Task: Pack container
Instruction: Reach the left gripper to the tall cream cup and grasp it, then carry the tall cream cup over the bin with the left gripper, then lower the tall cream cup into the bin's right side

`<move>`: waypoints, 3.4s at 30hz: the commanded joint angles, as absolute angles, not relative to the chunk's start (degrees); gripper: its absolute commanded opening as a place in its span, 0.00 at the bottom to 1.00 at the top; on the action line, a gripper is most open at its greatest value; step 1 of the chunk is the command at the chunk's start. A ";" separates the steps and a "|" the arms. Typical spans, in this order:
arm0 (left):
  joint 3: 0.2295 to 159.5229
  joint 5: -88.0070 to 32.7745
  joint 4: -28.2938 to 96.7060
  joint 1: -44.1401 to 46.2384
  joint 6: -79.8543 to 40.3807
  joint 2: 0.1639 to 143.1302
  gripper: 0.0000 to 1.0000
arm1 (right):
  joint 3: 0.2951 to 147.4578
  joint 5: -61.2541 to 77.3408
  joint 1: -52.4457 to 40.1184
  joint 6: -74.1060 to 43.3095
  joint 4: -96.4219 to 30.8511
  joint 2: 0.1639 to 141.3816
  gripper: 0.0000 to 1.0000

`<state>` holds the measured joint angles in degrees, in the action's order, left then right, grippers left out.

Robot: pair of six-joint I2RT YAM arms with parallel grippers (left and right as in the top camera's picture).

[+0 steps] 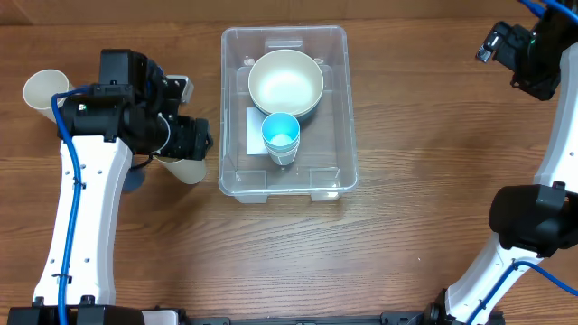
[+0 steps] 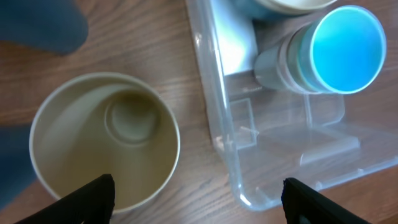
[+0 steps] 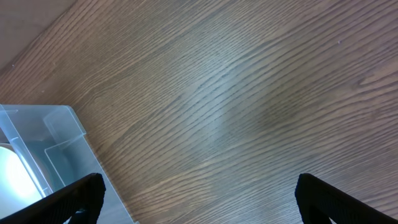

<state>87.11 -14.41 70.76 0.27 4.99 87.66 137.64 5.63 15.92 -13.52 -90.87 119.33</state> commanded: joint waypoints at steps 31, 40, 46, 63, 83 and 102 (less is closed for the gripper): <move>87.48 -4.47 70.13 0.19 0.16 100.36 0.04 | 138.76 5.67 15.88 -13.91 -90.56 117.78 1.00; 88.51 -4.49 68.93 1.26 -0.86 100.33 0.04 | 138.76 5.67 15.88 -13.91 -90.56 117.78 1.00; 102.98 -3.88 80.93 4.34 -0.86 100.31 0.04 | 138.76 5.67 15.88 -13.89 -90.56 117.78 1.00; 138.85 -2.57 91.68 29.45 7.01 97.95 0.04 | 138.76 5.67 15.88 -13.91 -90.56 117.78 1.00; 138.80 -5.26 95.39 44.71 12.45 121.62 0.04 | 138.76 5.67 15.88 -13.91 -90.56 117.78 1.00; 138.39 -7.14 95.22 44.77 12.47 132.90 0.04 | 138.76 5.67 15.88 -13.89 -90.56 117.78 1.00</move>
<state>138.30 -5.82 95.53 44.29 11.16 130.21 137.64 5.67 15.92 -13.52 -90.87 119.33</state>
